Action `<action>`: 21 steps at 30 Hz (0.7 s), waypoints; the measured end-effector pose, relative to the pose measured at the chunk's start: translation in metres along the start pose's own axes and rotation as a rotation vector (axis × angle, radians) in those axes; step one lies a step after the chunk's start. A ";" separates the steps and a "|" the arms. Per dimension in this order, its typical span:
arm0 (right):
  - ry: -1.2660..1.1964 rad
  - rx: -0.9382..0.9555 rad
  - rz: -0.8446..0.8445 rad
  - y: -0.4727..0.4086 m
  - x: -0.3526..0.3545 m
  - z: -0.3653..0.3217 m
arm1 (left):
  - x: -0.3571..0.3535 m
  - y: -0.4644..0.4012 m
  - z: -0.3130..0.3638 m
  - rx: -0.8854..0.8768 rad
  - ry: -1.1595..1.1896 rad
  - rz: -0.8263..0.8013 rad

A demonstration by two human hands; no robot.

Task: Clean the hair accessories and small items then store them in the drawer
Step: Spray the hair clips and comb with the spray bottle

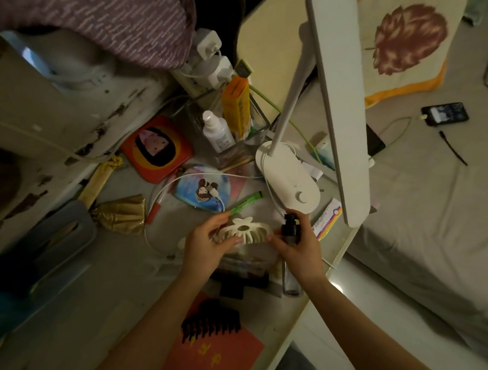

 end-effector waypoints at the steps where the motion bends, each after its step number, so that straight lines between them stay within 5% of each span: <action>1: -0.003 0.005 -0.007 0.002 -0.001 -0.003 | 0.002 0.002 0.001 -0.007 -0.008 0.009; 14: 0.046 0.185 -0.286 0.069 -0.045 -0.065 | 0.073 0.114 0.004 -0.025 -0.033 0.302; 21: 0.168 0.167 -0.564 0.139 -0.105 -0.063 | 0.105 0.235 -0.054 0.189 0.037 0.546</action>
Point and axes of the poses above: each hand's wrist, its own y-axis away from the middle knuckle, its own x-axis out of the back of the hand, z = x × y, the point moved 2 cm from there along -y, towards the middle knuckle, and after that the axes turned 12 degrees about -y, right-handed, at the moved point
